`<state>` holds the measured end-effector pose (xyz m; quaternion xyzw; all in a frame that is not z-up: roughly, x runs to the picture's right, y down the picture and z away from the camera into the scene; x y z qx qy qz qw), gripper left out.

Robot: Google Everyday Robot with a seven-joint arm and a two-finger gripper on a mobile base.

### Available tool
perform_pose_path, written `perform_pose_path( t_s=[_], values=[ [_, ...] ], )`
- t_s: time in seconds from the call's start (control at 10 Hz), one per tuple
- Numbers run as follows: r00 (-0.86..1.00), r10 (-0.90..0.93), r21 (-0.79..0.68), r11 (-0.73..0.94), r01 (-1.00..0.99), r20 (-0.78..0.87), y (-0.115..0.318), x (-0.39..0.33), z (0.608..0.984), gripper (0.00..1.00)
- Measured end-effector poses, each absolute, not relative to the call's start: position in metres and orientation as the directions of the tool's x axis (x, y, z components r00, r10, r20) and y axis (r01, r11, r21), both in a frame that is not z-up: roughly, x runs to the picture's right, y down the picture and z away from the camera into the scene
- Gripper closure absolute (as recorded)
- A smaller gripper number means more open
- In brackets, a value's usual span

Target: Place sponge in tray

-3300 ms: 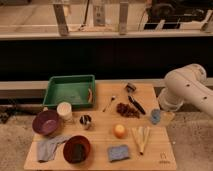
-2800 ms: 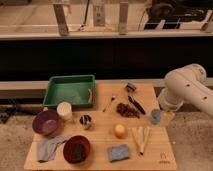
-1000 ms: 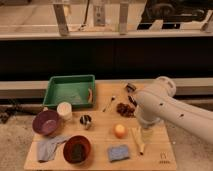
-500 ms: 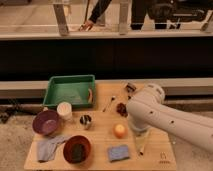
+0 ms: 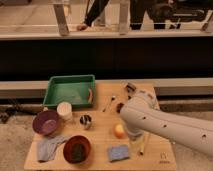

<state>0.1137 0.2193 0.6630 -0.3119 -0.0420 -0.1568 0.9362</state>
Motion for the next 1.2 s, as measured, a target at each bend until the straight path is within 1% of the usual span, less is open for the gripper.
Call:
perform_pose_path(
  t_s=[0.9, 1.2],
  values=[
    [0.919, -0.323, -0.577, 0.716, 0.393, 0.225, 0.274, 0.096, 0.696, 0.2],
    [0.918, -0.325, -0.564, 0.725, 0.396, 0.226, 0.267, 0.088, 0.691, 0.2]
  ],
)
